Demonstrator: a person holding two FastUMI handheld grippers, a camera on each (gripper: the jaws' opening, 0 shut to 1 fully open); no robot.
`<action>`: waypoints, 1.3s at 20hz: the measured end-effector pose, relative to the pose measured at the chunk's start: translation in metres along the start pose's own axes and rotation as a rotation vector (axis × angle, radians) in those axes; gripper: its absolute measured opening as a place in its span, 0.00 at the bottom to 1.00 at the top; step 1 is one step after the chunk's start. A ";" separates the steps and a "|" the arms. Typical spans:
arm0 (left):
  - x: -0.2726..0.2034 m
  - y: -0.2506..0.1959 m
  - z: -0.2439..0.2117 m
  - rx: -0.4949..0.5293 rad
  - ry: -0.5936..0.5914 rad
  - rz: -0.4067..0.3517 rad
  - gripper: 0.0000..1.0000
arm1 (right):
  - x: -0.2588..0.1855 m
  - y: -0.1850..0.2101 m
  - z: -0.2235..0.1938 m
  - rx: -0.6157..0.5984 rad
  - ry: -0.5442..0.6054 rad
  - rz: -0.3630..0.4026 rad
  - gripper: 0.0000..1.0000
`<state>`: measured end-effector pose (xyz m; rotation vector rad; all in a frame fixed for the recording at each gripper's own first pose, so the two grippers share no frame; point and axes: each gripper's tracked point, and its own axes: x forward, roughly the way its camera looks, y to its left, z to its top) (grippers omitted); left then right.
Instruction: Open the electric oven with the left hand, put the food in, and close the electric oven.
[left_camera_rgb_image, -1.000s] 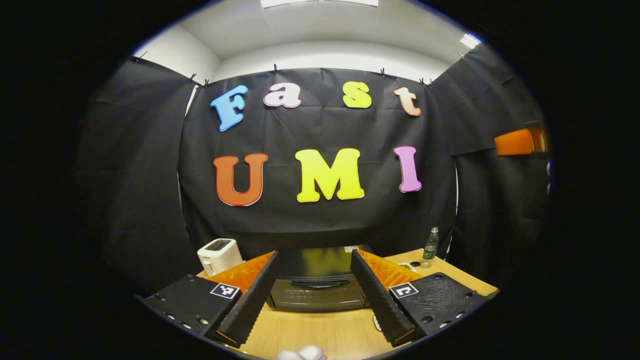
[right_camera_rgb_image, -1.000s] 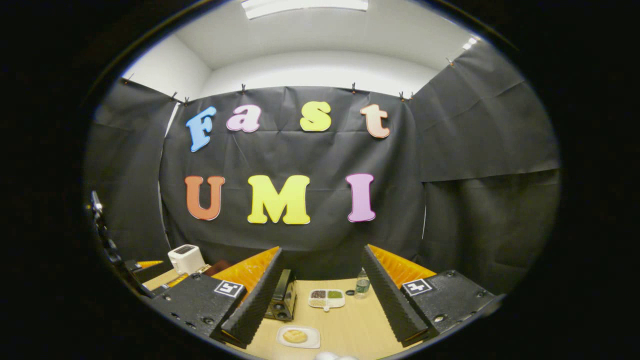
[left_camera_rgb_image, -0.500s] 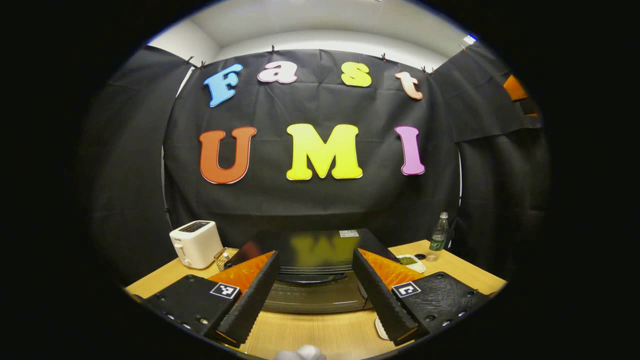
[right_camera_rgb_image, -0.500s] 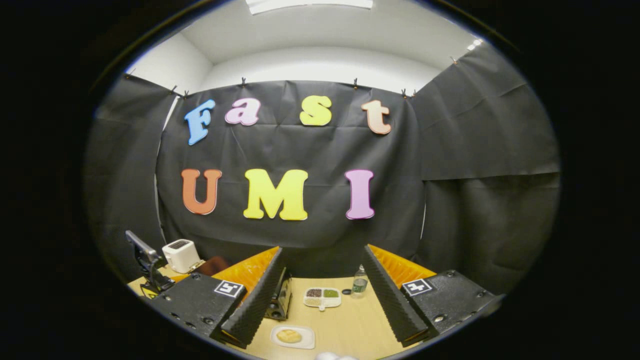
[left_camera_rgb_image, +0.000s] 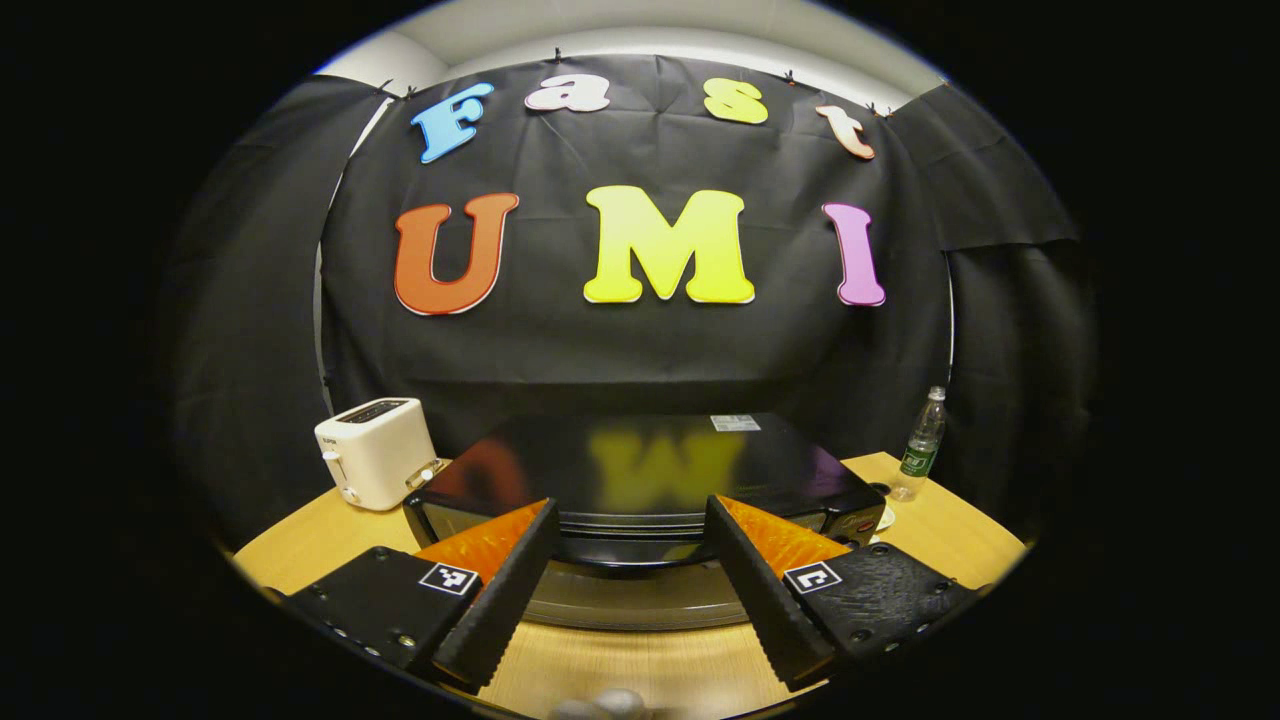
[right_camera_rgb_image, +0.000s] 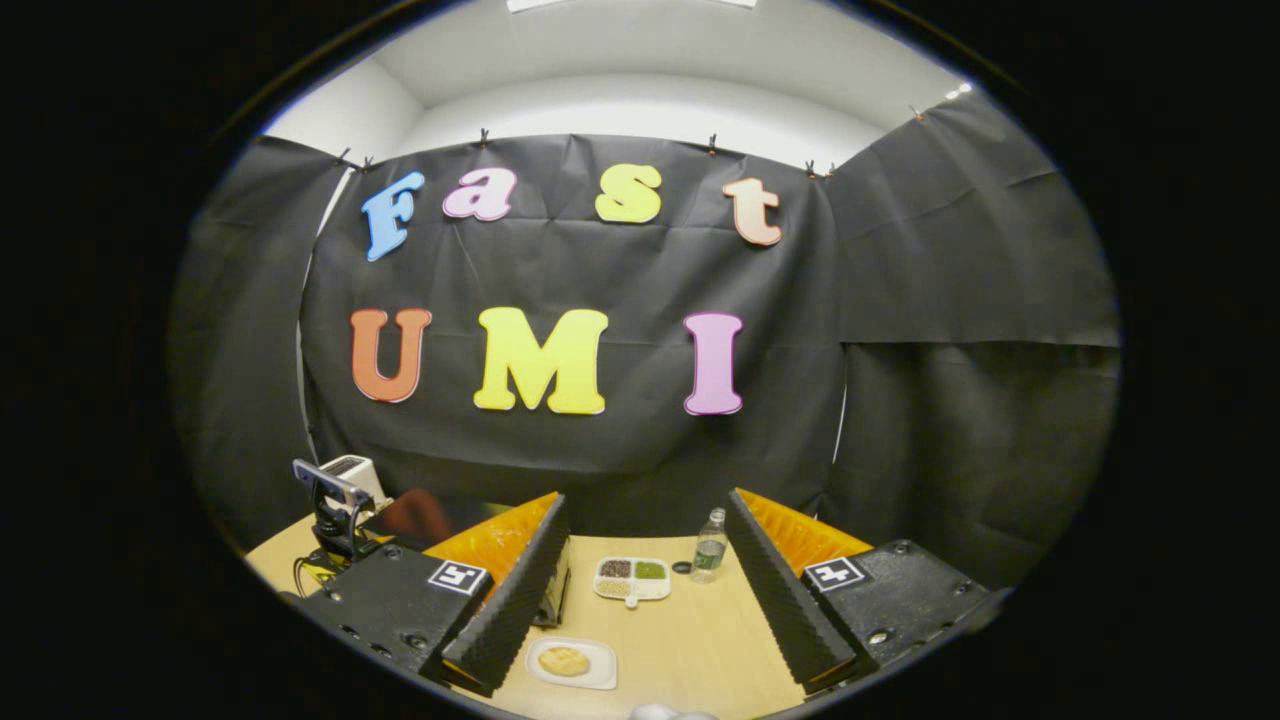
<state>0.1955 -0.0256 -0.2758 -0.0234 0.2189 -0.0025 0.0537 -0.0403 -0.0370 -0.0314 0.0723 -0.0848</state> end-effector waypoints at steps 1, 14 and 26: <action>0.003 0.002 -0.004 0.013 0.008 0.008 0.95 | 0.000 0.001 -0.002 -0.002 0.007 0.002 0.96; -0.030 0.005 -0.017 0.030 0.044 0.006 0.98 | -0.005 0.001 -0.013 0.028 0.028 0.018 1.00; -0.095 0.005 -0.070 0.014 0.145 0.004 0.98 | -0.022 0.009 -0.040 0.052 0.069 0.057 1.00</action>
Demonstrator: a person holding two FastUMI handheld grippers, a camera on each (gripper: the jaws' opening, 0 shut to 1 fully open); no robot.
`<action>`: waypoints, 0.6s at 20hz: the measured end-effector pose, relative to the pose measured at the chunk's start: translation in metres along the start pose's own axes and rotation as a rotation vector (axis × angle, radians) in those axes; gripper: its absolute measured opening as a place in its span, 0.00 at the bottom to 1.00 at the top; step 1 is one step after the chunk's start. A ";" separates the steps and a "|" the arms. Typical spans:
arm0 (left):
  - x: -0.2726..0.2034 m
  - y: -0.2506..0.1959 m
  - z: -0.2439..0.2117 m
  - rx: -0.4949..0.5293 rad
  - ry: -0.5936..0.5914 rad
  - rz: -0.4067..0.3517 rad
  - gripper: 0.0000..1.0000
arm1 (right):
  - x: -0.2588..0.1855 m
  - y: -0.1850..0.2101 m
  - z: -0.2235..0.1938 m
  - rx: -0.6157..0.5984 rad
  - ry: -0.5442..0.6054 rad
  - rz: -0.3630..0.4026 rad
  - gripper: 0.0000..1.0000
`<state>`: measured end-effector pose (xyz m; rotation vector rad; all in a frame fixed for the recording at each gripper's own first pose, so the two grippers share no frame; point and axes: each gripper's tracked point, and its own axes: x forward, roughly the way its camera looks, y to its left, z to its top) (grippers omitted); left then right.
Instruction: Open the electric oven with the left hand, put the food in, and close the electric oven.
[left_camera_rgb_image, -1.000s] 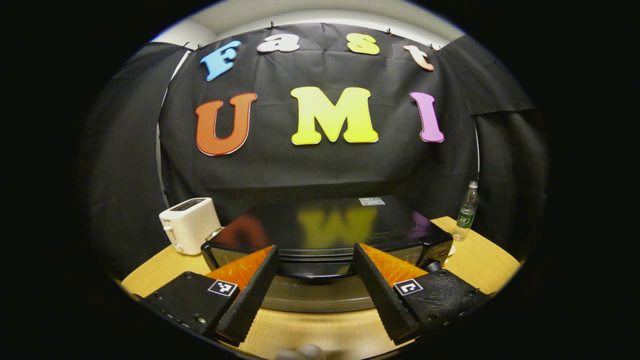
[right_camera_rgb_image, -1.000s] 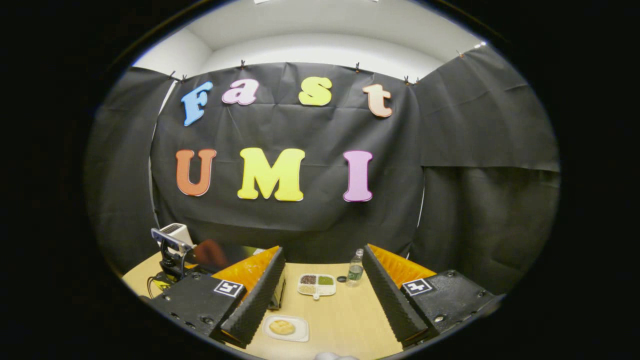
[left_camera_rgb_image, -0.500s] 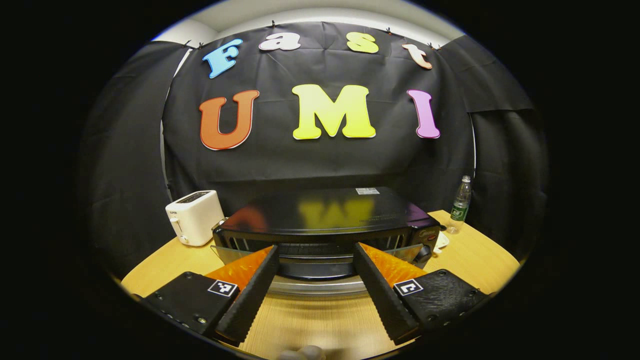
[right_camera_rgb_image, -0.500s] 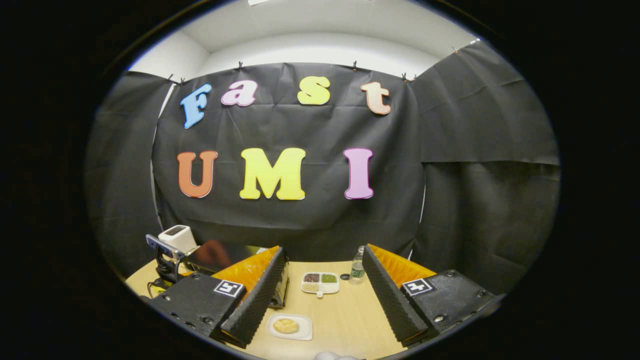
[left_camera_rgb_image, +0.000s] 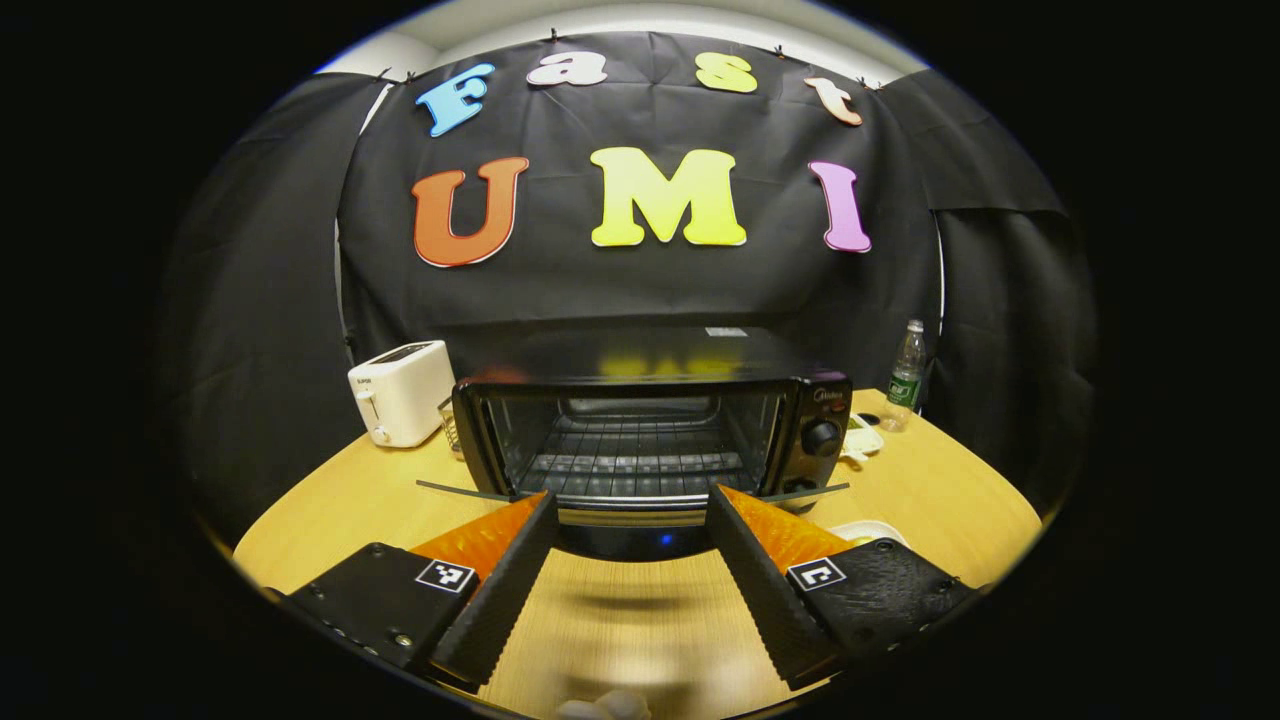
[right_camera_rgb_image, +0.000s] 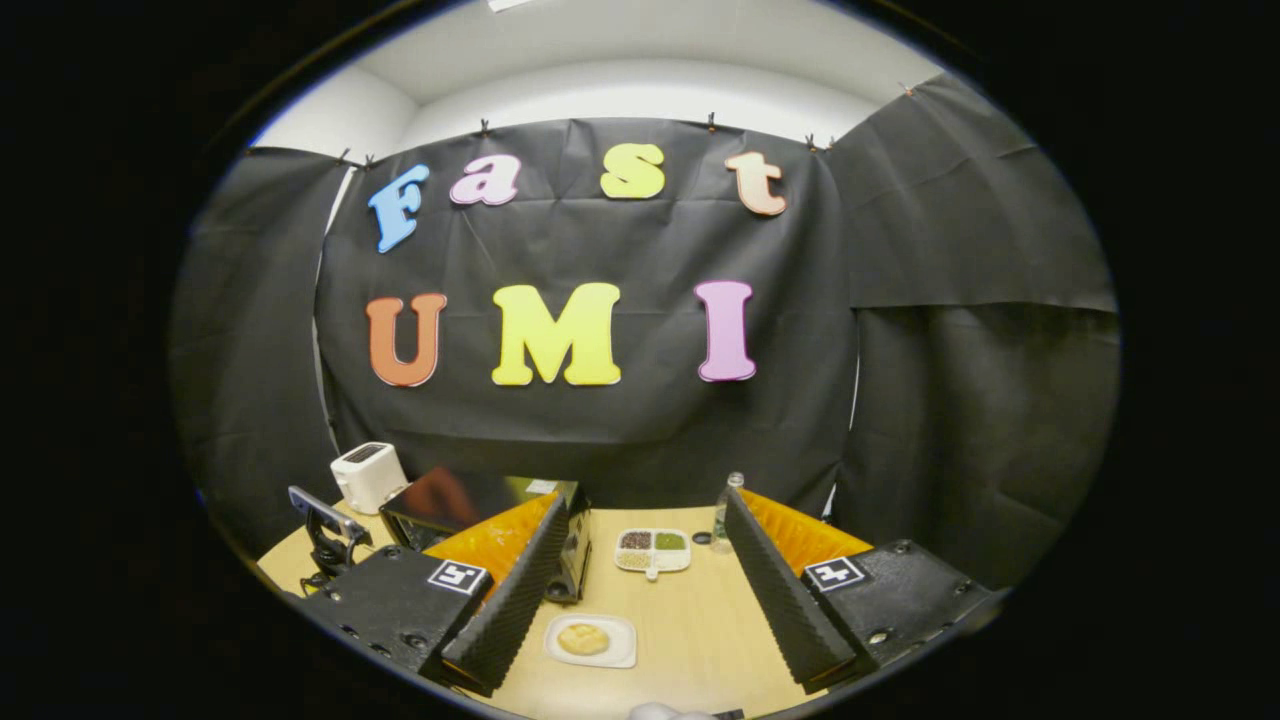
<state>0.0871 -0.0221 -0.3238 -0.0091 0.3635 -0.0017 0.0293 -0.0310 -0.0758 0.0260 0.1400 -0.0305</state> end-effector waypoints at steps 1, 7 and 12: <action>-0.003 0.000 -0.007 -0.001 0.013 0.000 0.98 | -0.001 0.001 -0.002 0.003 0.005 0.005 1.00; -0.016 0.001 -0.044 -0.005 0.101 0.009 0.98 | -0.007 0.001 -0.012 0.008 0.019 0.012 0.97; -0.022 0.000 -0.080 -0.028 0.212 0.001 0.98 | -0.007 -0.001 -0.022 0.012 0.035 0.010 0.97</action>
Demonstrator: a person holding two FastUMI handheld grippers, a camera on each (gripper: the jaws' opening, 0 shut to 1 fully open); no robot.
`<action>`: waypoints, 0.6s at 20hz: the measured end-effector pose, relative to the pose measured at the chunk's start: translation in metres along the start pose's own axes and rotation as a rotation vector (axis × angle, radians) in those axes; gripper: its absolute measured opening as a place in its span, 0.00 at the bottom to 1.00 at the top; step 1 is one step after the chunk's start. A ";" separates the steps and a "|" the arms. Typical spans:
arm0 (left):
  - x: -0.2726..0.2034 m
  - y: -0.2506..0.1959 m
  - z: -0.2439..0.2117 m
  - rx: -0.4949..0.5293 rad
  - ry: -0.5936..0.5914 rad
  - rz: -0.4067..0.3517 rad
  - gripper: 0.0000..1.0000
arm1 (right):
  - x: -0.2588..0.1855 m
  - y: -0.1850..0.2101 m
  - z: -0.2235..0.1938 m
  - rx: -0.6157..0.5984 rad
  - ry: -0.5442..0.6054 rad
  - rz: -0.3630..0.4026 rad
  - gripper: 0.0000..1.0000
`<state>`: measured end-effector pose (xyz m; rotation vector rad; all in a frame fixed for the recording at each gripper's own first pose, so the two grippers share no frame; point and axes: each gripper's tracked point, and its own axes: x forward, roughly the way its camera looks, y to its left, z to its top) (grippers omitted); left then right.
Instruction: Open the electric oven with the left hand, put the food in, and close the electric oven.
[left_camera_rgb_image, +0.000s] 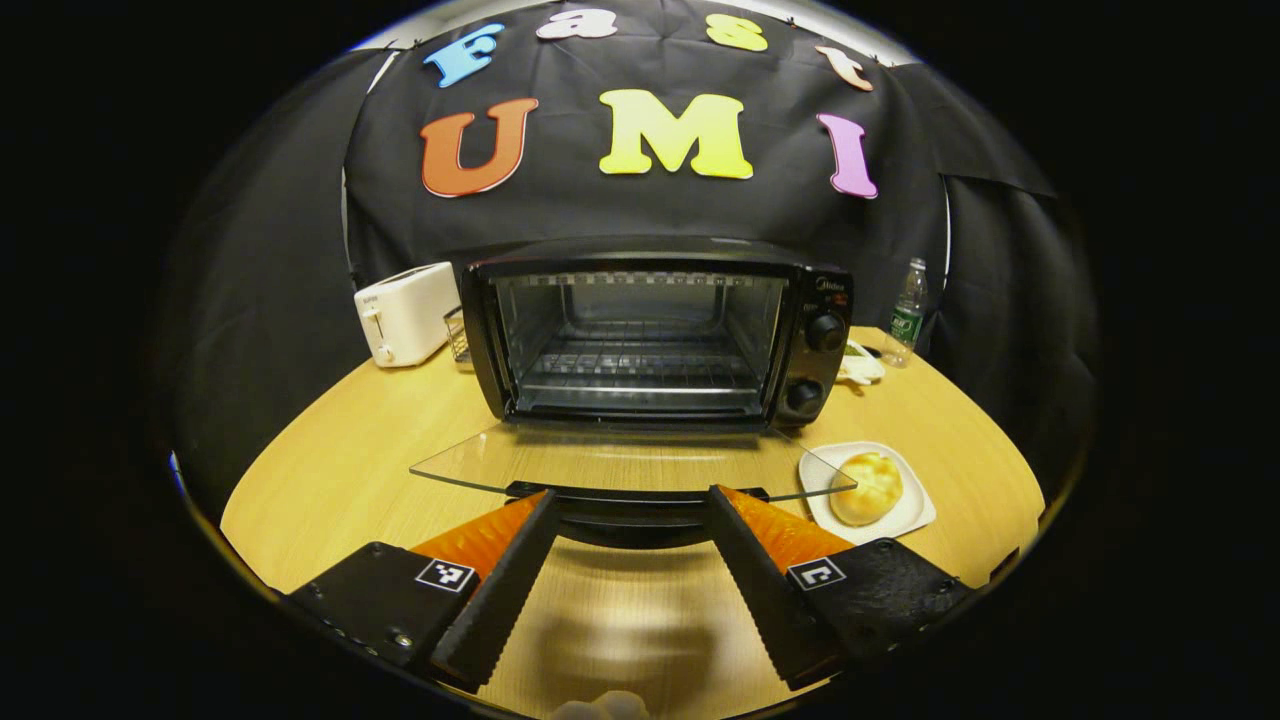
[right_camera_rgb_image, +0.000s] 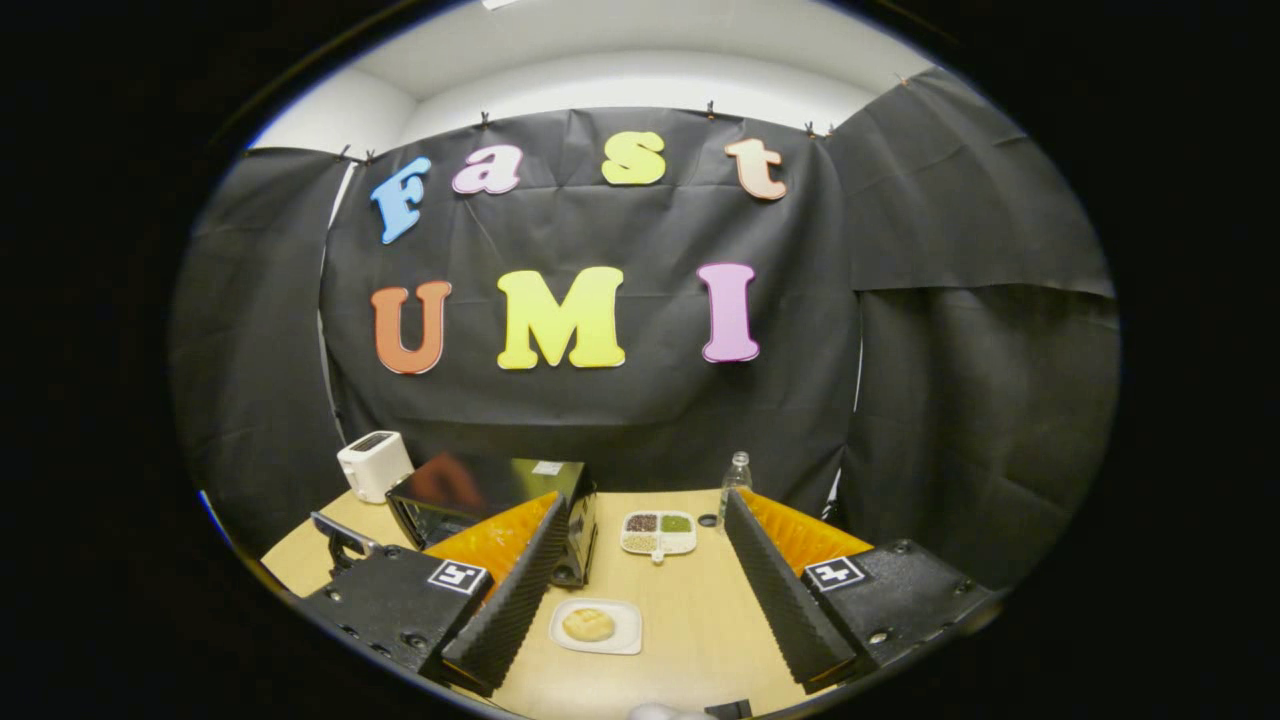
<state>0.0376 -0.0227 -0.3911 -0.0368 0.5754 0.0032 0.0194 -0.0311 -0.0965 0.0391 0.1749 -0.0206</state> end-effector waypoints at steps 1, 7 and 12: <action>0.001 0.001 -0.009 -0.005 0.022 0.000 0.98 | 0.001 -0.001 -0.001 0.002 0.002 -0.001 0.96; 0.011 0.001 -0.054 -0.035 0.139 -0.004 0.96 | 0.004 -0.004 -0.017 0.007 0.031 -0.006 0.96; 0.009 0.000 -0.051 0.003 0.129 -0.007 0.93 | 0.007 -0.008 -0.028 0.019 0.058 -0.013 0.96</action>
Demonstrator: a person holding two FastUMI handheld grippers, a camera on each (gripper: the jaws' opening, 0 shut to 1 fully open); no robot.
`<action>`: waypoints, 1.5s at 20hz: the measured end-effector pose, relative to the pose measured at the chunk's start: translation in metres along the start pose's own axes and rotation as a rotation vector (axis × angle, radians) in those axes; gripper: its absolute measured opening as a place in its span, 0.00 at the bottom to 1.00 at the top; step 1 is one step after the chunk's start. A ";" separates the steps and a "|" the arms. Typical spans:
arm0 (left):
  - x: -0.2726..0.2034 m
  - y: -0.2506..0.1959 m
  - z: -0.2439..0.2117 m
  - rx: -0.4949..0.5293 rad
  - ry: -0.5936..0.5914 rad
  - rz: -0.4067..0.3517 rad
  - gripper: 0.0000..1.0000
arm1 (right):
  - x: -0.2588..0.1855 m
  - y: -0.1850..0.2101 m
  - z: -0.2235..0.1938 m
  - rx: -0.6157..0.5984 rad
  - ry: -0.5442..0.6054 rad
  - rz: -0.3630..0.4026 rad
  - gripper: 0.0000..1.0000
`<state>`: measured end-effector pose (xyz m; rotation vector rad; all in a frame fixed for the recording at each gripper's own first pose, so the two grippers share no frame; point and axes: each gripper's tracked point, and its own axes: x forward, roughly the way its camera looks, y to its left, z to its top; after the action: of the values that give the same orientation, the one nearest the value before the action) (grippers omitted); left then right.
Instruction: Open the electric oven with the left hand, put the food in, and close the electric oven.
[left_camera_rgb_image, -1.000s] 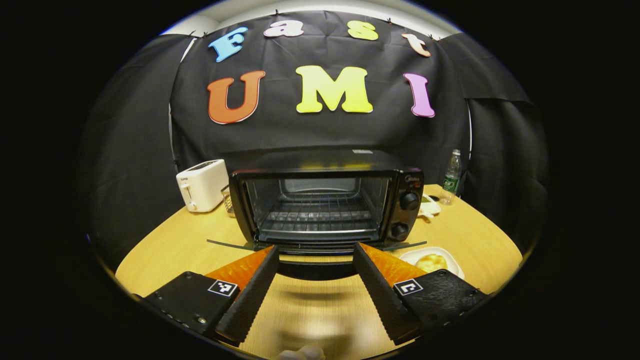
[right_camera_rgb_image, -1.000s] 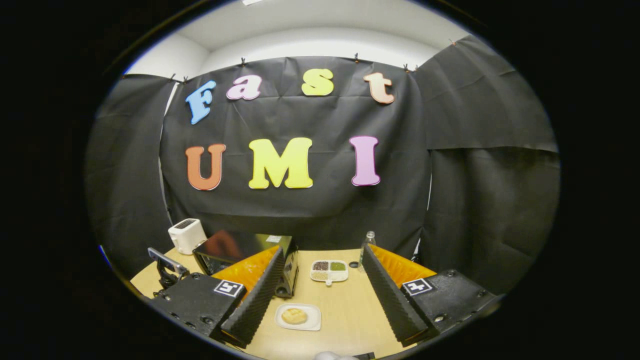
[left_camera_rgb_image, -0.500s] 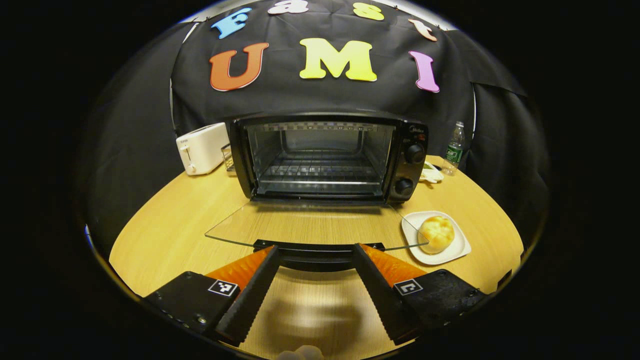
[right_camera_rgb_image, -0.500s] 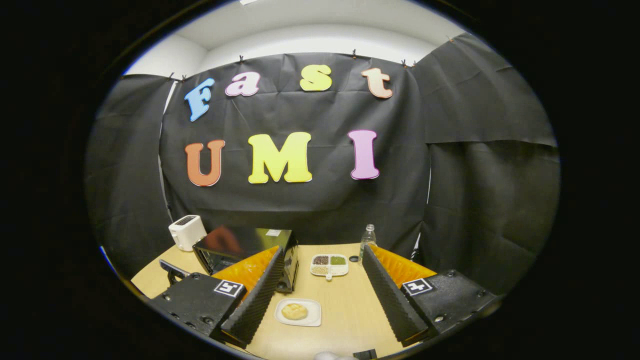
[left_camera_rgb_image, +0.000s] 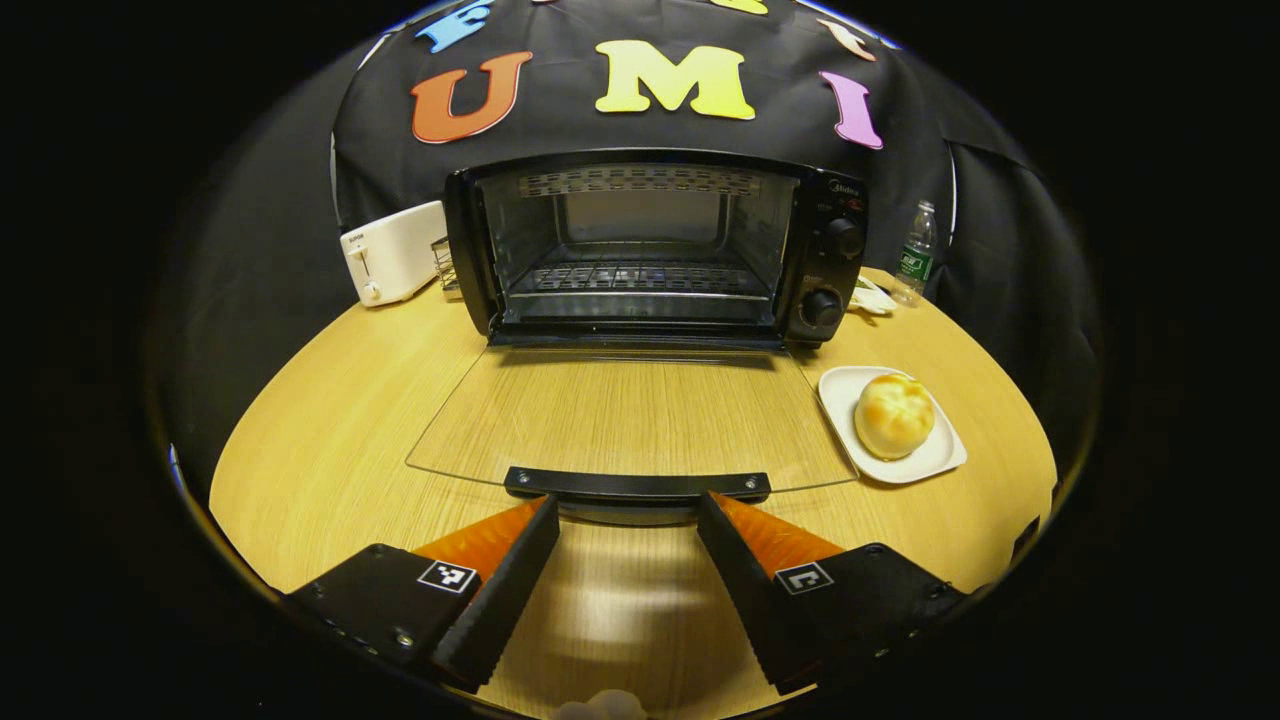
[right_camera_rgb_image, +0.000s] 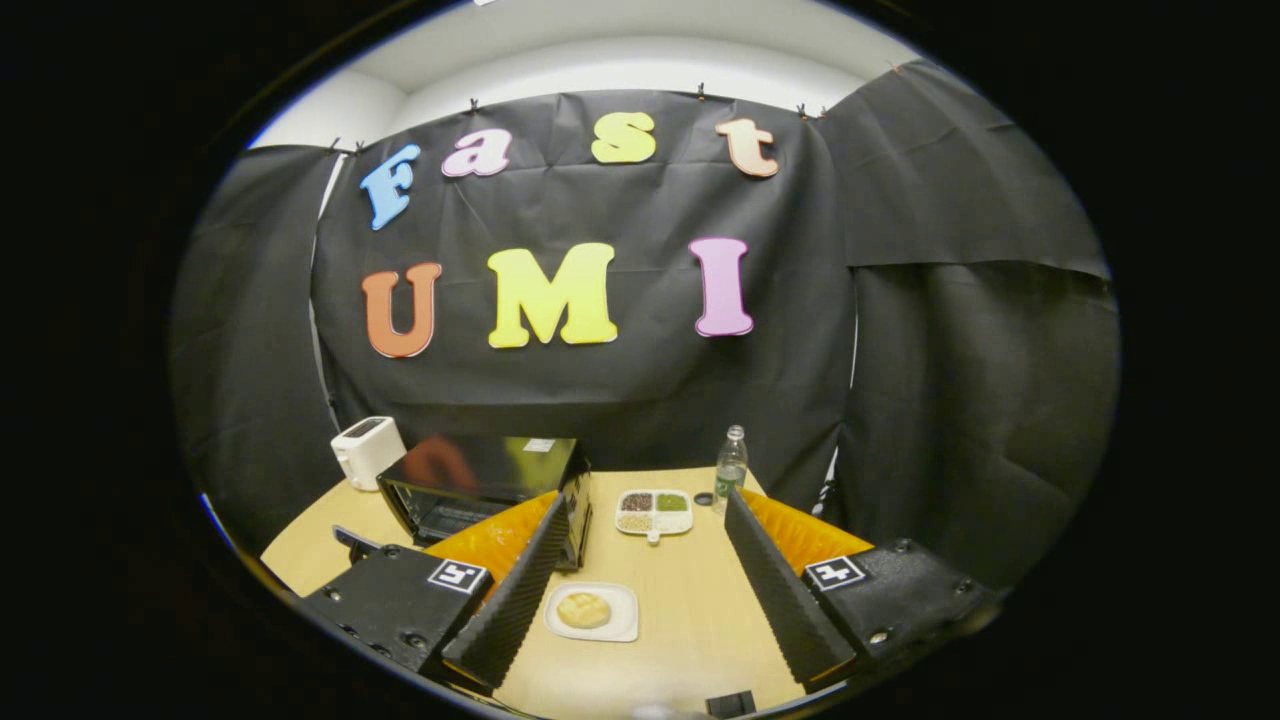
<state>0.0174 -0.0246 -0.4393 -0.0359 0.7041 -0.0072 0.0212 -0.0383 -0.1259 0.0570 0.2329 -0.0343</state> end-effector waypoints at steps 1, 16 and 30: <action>-0.001 -0.001 0.002 -0.003 -0.005 -0.004 0.93 | 0.000 0.000 0.000 0.004 -0.001 0.001 0.97; -0.183 0.032 0.200 -0.005 -0.486 0.012 0.93 | -0.001 0.024 -0.006 -0.078 -0.064 0.033 1.00; -0.295 0.043 0.279 0.005 -0.696 0.057 0.93 | 0.070 0.070 -0.233 -0.101 0.282 0.085 0.98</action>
<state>-0.0267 0.0328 -0.0376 -0.0111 0.0092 0.0564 0.0385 0.0436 -0.3650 -0.0292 0.5137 0.0710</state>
